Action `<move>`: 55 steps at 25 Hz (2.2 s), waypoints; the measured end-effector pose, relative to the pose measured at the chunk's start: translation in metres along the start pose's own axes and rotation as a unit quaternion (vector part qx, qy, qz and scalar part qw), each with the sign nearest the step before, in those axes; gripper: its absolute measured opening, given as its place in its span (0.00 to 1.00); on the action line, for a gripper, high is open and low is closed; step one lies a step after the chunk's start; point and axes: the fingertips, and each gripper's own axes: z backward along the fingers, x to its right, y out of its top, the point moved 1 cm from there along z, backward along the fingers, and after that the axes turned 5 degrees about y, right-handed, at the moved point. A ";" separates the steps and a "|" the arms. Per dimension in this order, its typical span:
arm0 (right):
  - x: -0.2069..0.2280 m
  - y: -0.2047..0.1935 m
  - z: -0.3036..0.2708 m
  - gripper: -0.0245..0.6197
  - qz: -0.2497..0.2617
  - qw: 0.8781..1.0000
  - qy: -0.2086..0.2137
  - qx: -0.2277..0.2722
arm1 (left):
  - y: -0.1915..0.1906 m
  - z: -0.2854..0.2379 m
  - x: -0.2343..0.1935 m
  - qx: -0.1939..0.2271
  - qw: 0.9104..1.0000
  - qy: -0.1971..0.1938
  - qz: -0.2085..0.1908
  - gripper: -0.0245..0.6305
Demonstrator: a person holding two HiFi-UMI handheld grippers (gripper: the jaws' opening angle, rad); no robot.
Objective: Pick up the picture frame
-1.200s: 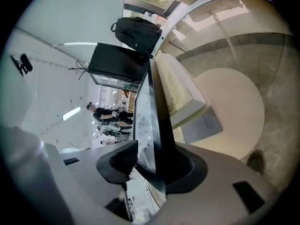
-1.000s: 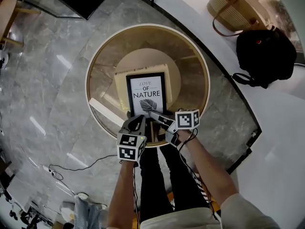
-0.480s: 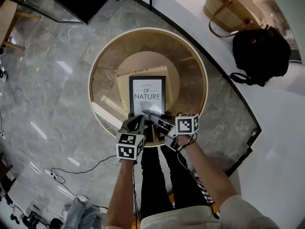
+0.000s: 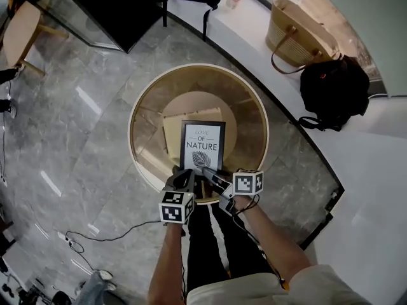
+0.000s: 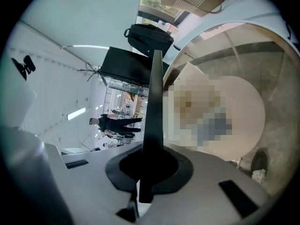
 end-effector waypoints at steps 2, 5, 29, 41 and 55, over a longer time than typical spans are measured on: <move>-0.011 -0.003 0.007 0.10 0.017 1.000 -0.007 -0.007 | 0.001 0.013 0.007 0.003 1.000 0.001 0.005 0.07; -0.029 -0.004 0.020 0.10 0.041 0.999 -0.009 -0.015 | 0.004 0.033 0.018 0.008 1.000 0.008 0.015 0.07; -0.145 -0.009 0.134 0.10 0.144 0.988 -0.040 -0.034 | 0.043 0.160 0.117 0.060 0.996 0.055 0.024 0.07; -0.206 0.001 0.166 0.10 0.218 0.974 -0.054 -0.032 | 0.072 0.209 0.134 0.105 0.992 0.066 0.013 0.07; -0.215 0.004 0.174 0.10 0.255 0.964 -0.063 -0.040 | 0.074 0.228 0.123 0.131 0.989 0.068 0.018 0.07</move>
